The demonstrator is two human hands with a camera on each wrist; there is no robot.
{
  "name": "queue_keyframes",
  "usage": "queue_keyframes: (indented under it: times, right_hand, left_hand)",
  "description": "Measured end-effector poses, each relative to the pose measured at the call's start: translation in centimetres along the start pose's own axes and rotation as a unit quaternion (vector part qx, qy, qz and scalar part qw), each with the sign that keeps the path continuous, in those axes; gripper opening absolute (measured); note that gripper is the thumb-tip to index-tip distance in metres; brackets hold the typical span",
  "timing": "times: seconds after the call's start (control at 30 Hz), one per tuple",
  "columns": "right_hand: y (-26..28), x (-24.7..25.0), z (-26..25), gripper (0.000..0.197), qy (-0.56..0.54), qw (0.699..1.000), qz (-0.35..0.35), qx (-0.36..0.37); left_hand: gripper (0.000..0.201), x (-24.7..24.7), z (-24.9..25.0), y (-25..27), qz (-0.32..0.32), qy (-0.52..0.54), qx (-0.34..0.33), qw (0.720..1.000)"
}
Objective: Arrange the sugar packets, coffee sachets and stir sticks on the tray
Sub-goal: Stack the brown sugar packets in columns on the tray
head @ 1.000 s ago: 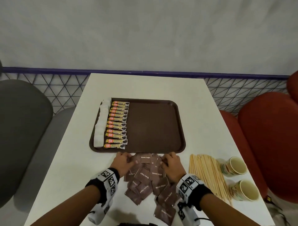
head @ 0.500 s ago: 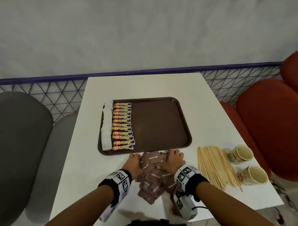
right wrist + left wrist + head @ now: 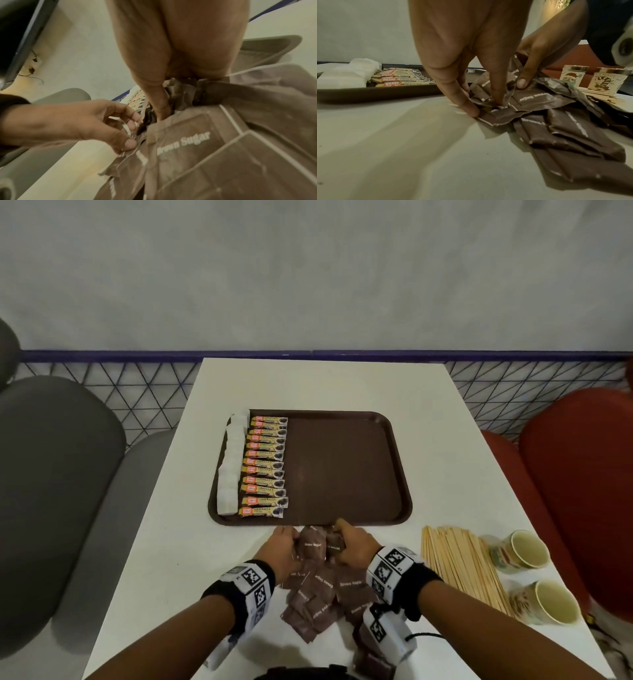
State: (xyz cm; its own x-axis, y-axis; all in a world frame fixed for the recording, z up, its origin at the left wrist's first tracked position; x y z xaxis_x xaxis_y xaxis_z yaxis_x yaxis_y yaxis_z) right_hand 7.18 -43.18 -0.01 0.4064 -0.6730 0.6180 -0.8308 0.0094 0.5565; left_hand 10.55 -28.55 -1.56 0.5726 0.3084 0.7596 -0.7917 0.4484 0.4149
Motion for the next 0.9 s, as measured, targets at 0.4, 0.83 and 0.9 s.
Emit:
queue_keyframes:
  times: [0.4, 0.83, 0.9]
  right_hand:
    - [0.8, 5.4, 0.6, 0.034, -0.248, 0.965, 0.027, 0.08]
    - [1.0, 6.1, -3.0, 0.031, -0.489, 0.867, -0.001, 0.098]
    - [1.0, 6.1, -4.3, 0.03, -0.508, 0.856, 0.009, 0.101]
  left_hand:
    - [0.055, 0.7, -0.1, 1.0, -0.033, -0.02, 0.0, 0.999]
    - [0.031, 7.1, 0.4, 1.8, 0.194, 0.231, -0.022, 0.953]
    - [0.034, 7.2, 0.4, 1.3, 0.188, 0.325, 0.013, 0.927]
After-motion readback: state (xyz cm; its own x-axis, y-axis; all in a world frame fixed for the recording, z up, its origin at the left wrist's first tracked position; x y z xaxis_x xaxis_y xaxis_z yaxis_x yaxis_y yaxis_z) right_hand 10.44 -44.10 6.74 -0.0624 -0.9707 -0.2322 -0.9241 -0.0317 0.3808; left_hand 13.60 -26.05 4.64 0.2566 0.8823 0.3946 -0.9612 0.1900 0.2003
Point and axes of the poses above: each hand's wrist, its own y-axis away from the middle knuckle, its own x-axis out of the back of the hand, z = x × y, the point moved 6 cm from there along -y, towards the middle knuckle, and after that the axes turned 6 degrees about -y, right-handed, at the moved point
